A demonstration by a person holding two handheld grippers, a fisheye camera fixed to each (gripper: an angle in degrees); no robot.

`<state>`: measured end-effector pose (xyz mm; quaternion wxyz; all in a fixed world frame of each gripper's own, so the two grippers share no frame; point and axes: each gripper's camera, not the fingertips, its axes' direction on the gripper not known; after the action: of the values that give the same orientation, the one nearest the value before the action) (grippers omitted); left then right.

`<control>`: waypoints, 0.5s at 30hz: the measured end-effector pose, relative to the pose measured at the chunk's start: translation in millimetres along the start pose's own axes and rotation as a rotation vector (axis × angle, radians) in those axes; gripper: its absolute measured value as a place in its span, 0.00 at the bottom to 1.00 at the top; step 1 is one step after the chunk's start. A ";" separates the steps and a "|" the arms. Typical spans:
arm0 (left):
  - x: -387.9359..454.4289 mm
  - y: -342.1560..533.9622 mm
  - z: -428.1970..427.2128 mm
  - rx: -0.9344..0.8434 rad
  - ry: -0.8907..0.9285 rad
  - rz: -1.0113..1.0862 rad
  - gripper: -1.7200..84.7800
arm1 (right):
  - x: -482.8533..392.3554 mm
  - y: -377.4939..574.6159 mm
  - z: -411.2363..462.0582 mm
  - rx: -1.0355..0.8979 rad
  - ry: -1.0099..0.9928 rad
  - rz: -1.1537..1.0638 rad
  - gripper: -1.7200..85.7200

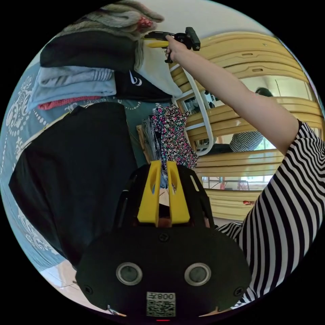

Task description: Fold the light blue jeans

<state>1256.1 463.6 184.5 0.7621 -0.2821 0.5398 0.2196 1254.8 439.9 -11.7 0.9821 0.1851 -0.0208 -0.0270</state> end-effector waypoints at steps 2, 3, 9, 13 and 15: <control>-6.4 13.0 -16.4 0.011 0.021 -0.022 0.04 | -17.9 21.5 14.5 -0.005 0.104 -0.009 0.12; -7.2 16.2 -21.4 0.014 0.019 -0.024 0.04 | -21.0 27.5 16.1 -0.006 0.101 -0.011 0.11; -11.4 41.9 -74.5 0.031 0.028 -0.003 0.03 | -29.5 100.1 11.6 0.029 -0.033 0.070 0.05; -12.2 58.4 -119.0 0.057 0.060 0.018 0.02 | -40.6 170.5 -17.9 0.149 -0.135 0.086 0.04; -11.8 66.2 -139.5 0.067 0.076 0.033 0.02 | -38.7 208.9 -37.8 0.238 -0.218 0.125 0.04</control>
<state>1112.5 419.4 146.9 0.7464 -0.2554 0.5799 0.2031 1227.7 650.3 28.2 0.9450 0.2944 -0.1417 0.0166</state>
